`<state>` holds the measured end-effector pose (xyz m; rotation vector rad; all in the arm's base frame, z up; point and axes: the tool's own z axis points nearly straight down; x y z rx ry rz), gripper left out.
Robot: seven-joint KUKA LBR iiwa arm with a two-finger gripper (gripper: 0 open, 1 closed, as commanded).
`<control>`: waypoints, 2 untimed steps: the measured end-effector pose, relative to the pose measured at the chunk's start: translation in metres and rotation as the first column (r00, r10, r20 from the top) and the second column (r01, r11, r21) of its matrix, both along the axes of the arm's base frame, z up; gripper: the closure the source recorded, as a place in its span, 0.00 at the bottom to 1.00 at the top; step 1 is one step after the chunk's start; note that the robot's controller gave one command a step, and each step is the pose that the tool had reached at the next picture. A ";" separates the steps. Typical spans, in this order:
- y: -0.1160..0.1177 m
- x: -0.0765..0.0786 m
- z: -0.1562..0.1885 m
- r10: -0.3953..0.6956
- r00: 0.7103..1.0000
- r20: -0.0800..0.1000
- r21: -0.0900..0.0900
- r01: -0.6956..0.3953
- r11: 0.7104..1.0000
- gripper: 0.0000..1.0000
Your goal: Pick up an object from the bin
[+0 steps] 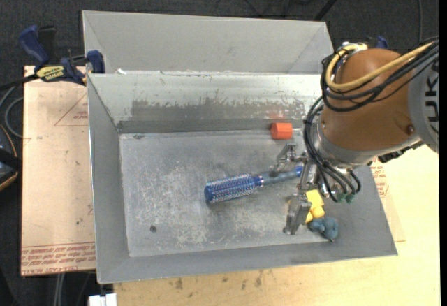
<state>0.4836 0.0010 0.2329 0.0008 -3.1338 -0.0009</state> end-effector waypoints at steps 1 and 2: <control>0.043 0.020 -0.152 0.029 1.000 0.005 0.002 -0.029 1.000 0.00; 0.083 0.024 -0.067 -0.236 0.972 0.012 0.003 0.236 0.972 0.00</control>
Offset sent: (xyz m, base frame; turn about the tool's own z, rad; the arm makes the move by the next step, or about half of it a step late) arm 0.0206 0.0409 -0.1481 -0.0257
